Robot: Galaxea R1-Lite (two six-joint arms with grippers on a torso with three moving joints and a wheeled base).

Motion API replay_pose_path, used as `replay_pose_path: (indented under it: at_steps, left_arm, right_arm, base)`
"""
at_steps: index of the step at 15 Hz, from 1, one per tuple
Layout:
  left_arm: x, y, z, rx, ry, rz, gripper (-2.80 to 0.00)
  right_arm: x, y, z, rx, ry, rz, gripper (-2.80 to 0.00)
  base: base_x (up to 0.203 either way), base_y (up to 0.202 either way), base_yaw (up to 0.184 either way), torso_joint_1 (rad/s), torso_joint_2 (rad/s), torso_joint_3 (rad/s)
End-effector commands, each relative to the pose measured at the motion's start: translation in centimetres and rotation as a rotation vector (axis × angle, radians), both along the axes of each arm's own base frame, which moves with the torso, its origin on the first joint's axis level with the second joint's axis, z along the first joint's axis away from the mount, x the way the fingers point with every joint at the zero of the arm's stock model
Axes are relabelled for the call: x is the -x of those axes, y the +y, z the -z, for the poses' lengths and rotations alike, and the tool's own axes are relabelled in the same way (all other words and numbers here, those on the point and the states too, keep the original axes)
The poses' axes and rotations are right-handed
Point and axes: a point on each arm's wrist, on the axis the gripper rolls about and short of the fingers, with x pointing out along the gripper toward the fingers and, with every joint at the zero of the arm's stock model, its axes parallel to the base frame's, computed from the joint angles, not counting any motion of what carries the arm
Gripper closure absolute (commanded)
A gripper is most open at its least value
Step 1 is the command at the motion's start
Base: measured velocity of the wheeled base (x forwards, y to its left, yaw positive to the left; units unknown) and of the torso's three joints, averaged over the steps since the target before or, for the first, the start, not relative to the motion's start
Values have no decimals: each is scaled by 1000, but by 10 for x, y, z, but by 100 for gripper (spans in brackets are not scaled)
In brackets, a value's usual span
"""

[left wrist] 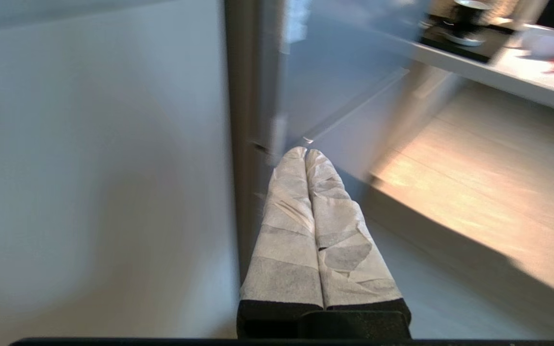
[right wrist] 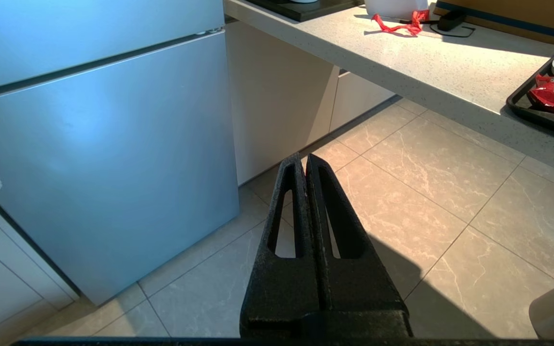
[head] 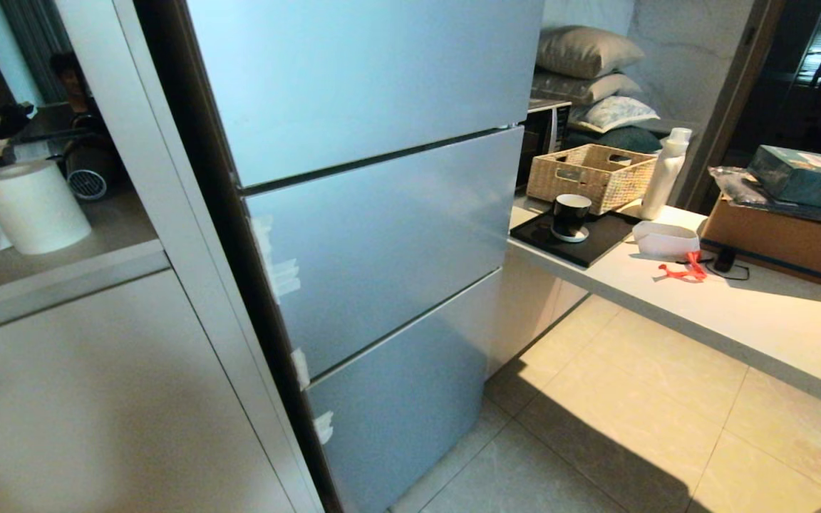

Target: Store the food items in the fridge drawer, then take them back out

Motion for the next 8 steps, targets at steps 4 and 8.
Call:
replay_pose_path:
  at_steps: [4,8]
  left_arm:
    - [-123,-7,-37,269,355,94,0]
    - [-210,-23,-60,631,382,138,0]
  right_arm:
    - [0,0,0,1,2,-1,0]
    - [0,0,0,1,2,-1,0]
  base:
    - [0,0,0,0,0,0]
    - [0,0,0,0,0,0]
